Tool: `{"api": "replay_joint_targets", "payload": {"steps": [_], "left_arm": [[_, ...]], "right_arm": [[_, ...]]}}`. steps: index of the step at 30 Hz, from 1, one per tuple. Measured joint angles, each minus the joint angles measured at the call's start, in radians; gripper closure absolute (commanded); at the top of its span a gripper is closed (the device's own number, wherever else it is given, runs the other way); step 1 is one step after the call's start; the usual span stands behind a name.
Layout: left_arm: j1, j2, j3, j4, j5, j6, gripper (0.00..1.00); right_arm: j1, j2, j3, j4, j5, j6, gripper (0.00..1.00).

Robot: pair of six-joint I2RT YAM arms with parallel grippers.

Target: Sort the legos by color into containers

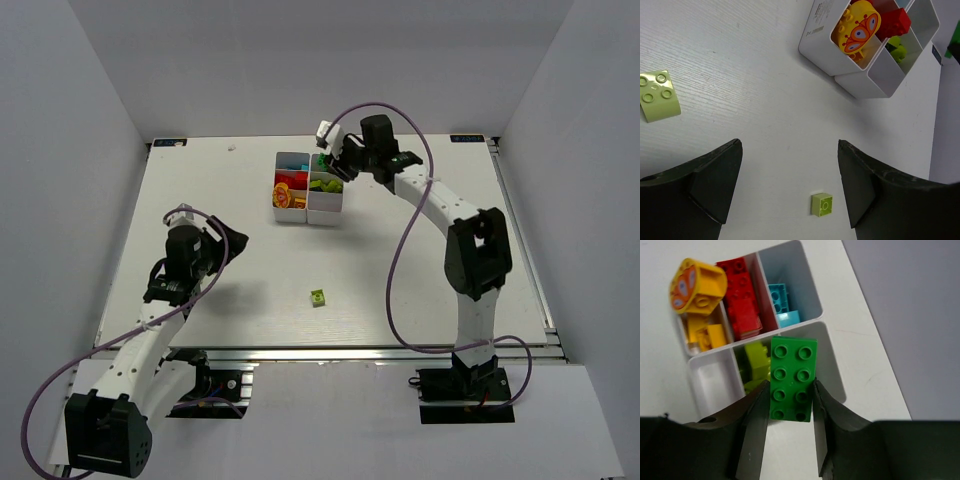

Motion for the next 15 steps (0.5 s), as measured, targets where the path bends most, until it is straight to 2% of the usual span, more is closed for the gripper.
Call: {"api": "replay_joint_targets", "payload": {"steps": [2,5,15], "left_arm": [[0.0,-0.01,0.0,-0.006,-0.003,0.0,0.14],[0.0,-0.023,0.0,-0.013,-0.006,0.0,0.14],[0.0,-0.025,0.0,-0.023,-0.012,0.0,0.13]], "right_arm": [[0.0,0.057,0.057,0.014,0.009,0.005,1.0],[0.0,0.117,0.108,0.022,0.024,0.012,0.88],[0.0,0.155,0.119,0.08,0.07,0.038,0.64]]}}
